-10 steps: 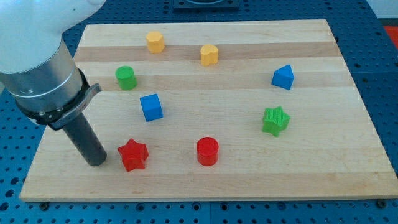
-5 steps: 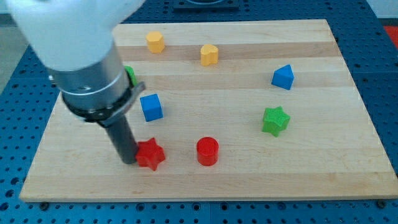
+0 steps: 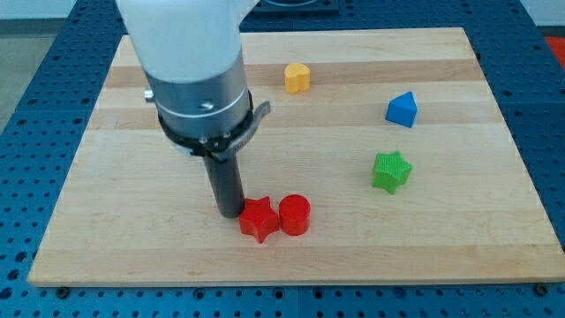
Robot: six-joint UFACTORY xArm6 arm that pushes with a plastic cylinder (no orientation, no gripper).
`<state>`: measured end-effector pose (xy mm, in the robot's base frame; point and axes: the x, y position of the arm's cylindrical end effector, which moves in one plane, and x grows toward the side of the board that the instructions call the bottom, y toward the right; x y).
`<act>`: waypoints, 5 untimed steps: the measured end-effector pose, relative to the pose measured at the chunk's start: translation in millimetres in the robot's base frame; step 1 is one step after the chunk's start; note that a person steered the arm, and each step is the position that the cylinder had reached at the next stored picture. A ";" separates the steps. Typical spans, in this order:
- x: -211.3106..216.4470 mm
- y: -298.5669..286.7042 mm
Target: Push the red star into the red circle
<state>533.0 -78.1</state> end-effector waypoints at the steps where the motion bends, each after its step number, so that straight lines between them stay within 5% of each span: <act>1: -15.2 0.1; 5: -29.1 41.9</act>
